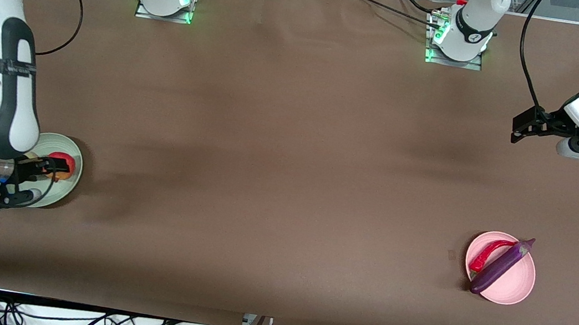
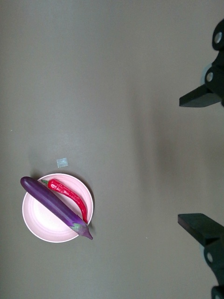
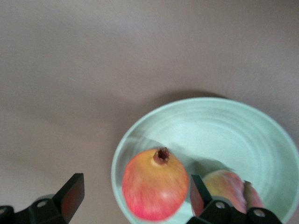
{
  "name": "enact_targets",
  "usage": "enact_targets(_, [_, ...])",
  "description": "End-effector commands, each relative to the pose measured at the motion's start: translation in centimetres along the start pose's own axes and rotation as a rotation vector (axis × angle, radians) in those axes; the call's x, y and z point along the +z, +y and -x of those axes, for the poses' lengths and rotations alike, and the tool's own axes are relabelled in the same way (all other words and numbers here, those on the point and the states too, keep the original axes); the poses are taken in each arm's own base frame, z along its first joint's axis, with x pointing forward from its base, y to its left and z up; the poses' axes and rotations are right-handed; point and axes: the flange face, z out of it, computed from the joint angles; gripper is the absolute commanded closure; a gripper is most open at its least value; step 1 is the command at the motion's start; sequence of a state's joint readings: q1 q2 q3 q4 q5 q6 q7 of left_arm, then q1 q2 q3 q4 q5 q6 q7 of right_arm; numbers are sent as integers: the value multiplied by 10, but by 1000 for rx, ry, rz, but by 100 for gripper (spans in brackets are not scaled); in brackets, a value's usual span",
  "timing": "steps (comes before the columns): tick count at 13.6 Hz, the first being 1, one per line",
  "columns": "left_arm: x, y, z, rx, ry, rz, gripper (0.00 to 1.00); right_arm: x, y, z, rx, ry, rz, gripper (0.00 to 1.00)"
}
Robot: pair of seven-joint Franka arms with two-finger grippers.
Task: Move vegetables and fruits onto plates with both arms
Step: 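Lower the pomegranate onto the green plate beside the peach and open the right gripper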
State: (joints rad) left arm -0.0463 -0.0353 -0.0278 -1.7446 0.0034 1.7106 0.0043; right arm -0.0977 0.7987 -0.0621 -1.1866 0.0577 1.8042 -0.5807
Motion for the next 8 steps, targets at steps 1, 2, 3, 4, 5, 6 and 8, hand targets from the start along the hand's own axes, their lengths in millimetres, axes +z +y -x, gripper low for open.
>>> enact_targets(1, [-7, 0, -3, -1, 0, 16, 0, -58, -18, -2, -1, 10, -24, 0])
enact_targets(2, [-7, 0, -3, -1, 0, 16, 0, -70, -27, -3, 40, 4, -37, 0])
enact_targets(3, [-7, 0, -3, 0, 0, 14, 0, -90, -39, -1, 83, 9, -45, 0])
enact_targets(4, [-7, 0, -3, 0, 0, 14, 0, -113, -52, 2, 121, 26, -46, 0])
enact_targets(5, [-7, 0, -3, 1, 0, 14, 0, -132, -66, 6, 169, 28, -46, 0])
enact_targets(6, [-7, 0, -3, 1, 0, 14, 0, -146, -81, 7, 219, 24, -45, 0])
enact_targets(8, [-7, 2, -3, 3, 2, 11, 0, -177, -109, 27, 360, 7, -44, 0])
